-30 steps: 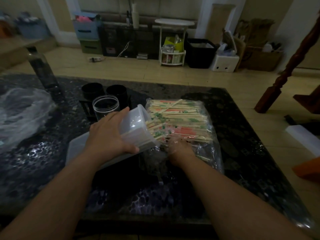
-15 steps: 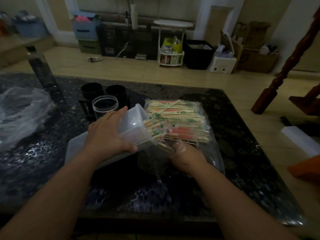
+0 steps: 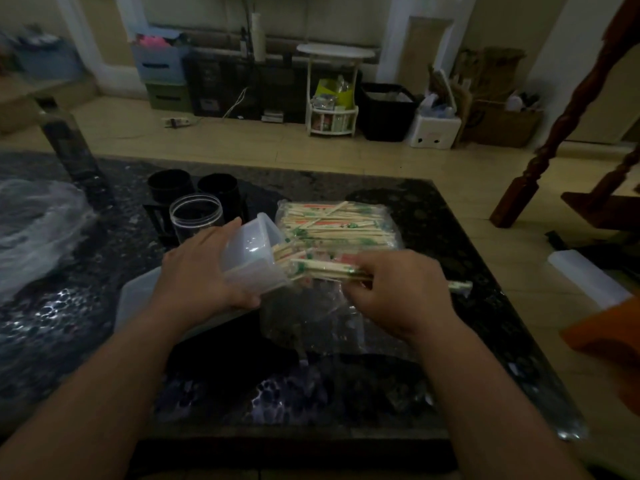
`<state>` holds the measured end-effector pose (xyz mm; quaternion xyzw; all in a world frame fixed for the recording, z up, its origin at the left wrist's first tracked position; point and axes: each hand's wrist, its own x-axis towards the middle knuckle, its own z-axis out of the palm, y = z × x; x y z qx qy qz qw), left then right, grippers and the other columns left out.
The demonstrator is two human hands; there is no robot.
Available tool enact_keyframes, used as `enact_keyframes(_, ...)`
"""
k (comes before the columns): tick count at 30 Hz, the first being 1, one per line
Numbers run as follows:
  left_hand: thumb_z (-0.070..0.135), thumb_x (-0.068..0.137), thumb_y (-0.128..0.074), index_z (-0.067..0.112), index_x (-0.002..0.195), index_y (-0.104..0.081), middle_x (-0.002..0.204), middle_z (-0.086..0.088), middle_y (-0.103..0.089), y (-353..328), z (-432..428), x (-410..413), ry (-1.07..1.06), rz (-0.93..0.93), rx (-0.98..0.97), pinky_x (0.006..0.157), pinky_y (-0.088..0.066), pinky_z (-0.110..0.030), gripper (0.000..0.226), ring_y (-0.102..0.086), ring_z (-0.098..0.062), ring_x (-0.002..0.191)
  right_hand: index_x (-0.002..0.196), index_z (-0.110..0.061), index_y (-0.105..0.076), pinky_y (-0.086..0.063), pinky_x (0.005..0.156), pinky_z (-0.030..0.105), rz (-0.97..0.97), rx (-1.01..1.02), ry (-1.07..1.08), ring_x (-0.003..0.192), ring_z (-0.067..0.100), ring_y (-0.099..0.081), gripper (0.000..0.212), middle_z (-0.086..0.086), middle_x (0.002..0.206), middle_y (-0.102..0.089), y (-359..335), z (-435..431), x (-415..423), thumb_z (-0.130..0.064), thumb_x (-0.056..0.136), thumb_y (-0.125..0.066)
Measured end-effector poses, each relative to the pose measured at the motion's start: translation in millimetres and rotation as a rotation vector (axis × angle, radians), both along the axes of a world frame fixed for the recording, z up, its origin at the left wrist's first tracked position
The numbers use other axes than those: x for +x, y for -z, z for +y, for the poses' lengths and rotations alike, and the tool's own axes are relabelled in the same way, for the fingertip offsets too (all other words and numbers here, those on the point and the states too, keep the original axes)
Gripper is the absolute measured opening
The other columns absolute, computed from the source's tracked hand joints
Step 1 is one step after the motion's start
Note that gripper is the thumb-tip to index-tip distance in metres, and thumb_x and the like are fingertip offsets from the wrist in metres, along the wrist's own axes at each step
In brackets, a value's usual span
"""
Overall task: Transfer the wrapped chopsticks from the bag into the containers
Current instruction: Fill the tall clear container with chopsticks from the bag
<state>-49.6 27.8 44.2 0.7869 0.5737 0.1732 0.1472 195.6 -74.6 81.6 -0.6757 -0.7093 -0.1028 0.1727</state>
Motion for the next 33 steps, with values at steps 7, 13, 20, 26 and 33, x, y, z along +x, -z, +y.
enact_keyframes(7,0.07,0.031,-0.068,0.037,0.151,-0.024,0.151,0.002,-0.037,5.1,-4.7,1.3,0.018,-0.02,0.027,0.107,-0.029,-0.041,0.132,-0.034,-0.02,0.137,0.071,-0.01,-0.058,-0.021,0.057,0.032,0.093,0.588,-0.149,0.064,0.021,-0.041,0.024,0.009,0.068,-0.057,24.4,15.5,7.9,-0.027,0.089,-0.056)
enact_keyframes(13,0.057,0.036,-0.089,0.038,0.151,-0.024,0.152,0.004,-0.036,3.6,-4.7,3.0,0.005,-0.002,0.032,0.108,-0.025,-0.039,0.133,-0.032,-0.019,0.138,0.072,-0.006,-0.06,-0.036,0.065,0.034,0.202,0.675,-0.211,0.072,0.025,-0.047,0.045,0.013,0.08,-0.058,31.7,22.7,3.5,-0.032,0.102,-0.039)
enact_keyframes(20,0.053,0.04,-0.091,0.039,0.151,-0.023,0.152,0.004,-0.034,2.1,-5.8,3.6,0.005,0.012,0.034,0.107,-0.026,-0.038,0.131,-0.033,-0.019,0.137,0.087,-0.019,-0.053,-0.045,0.061,0.026,0.764,0.757,-0.045,0.069,0.015,-0.054,0.025,0.006,0.078,-0.057,22.0,24.6,-7.3,-0.035,0.101,-0.04)
enact_keyframes(26,0.053,0.039,-0.09,0.038,0.151,-0.021,0.152,0.005,-0.033,-2.5,-9.4,6.4,0.012,0.018,0.017,0.106,-0.025,-0.036,0.133,-0.032,-0.018,0.137,0.072,-0.026,-0.056,-0.048,0.051,0.028,1.28,0.626,0.092,0.053,0.018,-0.059,0.033,-0.006,0.056,-0.058,19.3,26.0,-17.3,-0.042,0.098,-0.044)
enact_keyframes(33,0.045,0.047,-0.092,0.037,0.152,-0.021,0.153,0.005,-0.032,-4.7,-10.5,7.6,0.028,0.0,0.022,0.107,-0.024,-0.036,0.127,-0.03,-0.018,0.138,0.074,-0.021,-0.064,-0.051,0.055,0.023,1.444,0.283,0.111,0.061,0.008,-0.063,0.024,-0.007,0.065,-0.066,26.6,26.1,-29.5,-0.023,0.097,-0.059)
